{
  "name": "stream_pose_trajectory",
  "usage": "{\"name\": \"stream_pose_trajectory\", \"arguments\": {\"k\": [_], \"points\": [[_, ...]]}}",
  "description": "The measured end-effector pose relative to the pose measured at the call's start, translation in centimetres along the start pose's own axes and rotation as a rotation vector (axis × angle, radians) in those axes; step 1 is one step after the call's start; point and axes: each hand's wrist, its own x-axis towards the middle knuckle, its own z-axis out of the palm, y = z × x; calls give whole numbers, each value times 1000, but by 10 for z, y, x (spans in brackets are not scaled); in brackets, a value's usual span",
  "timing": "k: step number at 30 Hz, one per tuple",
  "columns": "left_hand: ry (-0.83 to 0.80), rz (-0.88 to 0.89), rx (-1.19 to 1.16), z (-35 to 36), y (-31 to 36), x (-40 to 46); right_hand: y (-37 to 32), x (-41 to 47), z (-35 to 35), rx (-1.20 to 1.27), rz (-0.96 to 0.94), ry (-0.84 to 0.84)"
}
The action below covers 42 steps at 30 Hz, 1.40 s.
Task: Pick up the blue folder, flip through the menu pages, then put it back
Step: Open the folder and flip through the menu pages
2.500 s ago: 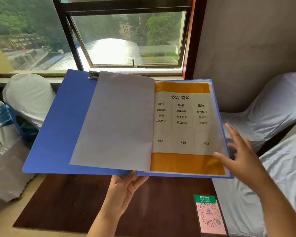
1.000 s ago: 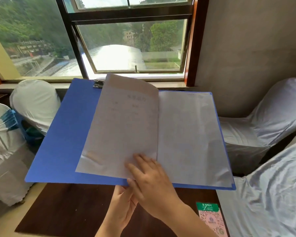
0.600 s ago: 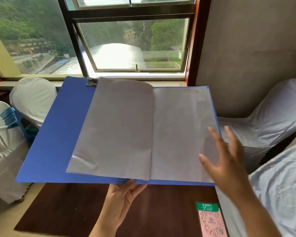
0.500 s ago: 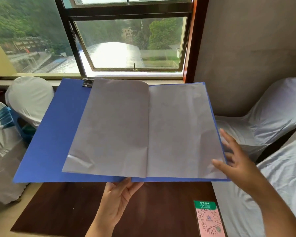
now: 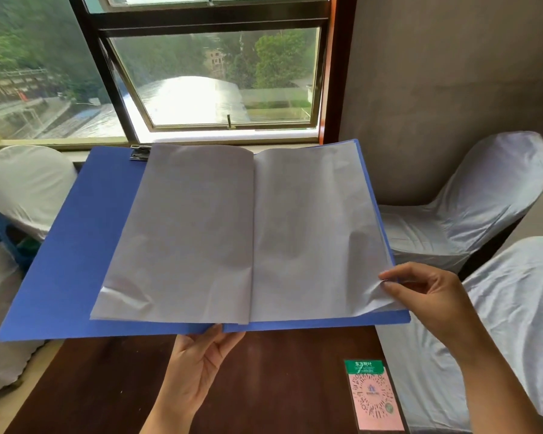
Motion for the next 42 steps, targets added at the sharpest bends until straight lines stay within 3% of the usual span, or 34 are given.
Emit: {"name": "stream_pose_trajectory", "arguments": {"k": [9,11,14,16,19,21,23,28,31,35,42], "points": [[14,39,19,2,-2,-3,-14,-2,17,-282,-243,226],[15,45,25,3,-3,-3,-25,-4,20,61,-176,186],[19,56,19,1,-4,-2,-34,-3,29,867,139,106],[12,55,11,-1,-5,-3,-39,-2,37,981,261,68],[12,43,-10,-1,-7,-5,-51,1,56,732,314,96],[12,39,-26,1,-7,-6,-58,1,70,405,306,87],[3,36,-28,4,-7,-6,-68,-3,90,84,145,-13],[-8,26,-34,11,-9,-7,-67,-14,138,-181,-219,-205],[-19,26,-34,14,-7,-10,-68,-19,157,-313,-393,-213],[-29,40,-44,16,-4,-12,-60,-24,171,-373,-464,-278],[-62,21,-71,8,-2,-10,-42,-22,173,-708,-684,-219]]}}
